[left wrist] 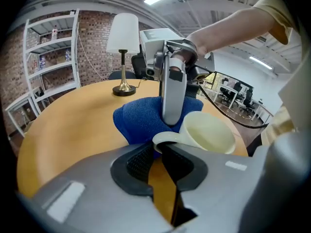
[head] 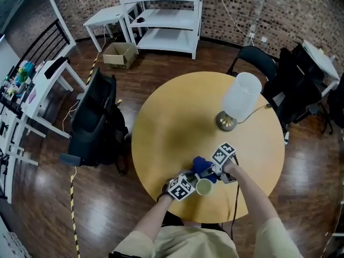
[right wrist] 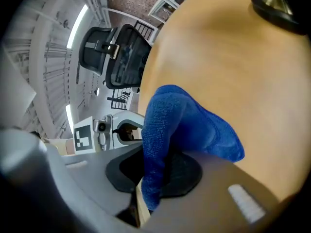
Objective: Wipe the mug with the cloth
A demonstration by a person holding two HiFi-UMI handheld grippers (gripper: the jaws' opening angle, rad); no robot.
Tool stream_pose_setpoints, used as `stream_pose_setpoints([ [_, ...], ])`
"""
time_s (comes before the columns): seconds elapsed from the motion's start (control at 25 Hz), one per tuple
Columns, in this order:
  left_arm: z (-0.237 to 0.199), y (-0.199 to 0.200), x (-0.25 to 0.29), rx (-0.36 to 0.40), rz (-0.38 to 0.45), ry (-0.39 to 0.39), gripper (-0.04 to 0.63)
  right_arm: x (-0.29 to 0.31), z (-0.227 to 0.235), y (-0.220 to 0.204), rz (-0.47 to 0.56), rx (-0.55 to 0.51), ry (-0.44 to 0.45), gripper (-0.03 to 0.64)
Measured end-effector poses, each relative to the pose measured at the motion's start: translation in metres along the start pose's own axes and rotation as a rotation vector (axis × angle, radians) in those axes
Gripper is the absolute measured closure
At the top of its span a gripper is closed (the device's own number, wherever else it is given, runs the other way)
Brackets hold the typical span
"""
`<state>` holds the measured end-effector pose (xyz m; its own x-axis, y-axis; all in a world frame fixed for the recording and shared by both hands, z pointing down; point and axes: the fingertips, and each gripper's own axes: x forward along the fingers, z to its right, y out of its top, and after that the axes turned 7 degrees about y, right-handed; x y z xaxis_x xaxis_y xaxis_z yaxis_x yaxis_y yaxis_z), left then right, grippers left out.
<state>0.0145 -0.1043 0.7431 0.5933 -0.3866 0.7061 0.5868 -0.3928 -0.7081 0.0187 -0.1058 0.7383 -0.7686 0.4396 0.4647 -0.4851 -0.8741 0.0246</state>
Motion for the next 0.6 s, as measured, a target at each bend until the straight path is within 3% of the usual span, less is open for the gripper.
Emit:
stream_pose_setpoints([
  [0.16,-0.003,-0.002,0.0,-0.042,0.001,0.019,0.549,0.001,0.004,-0.001,-0.018,0.007,-0.007,0.565],
  [0.6,-0.006,-0.008,-0.007,-0.14,0.022,0.076,0.554,-0.018,0.014,-0.021,0.106,-0.008,-0.03,0.565],
])
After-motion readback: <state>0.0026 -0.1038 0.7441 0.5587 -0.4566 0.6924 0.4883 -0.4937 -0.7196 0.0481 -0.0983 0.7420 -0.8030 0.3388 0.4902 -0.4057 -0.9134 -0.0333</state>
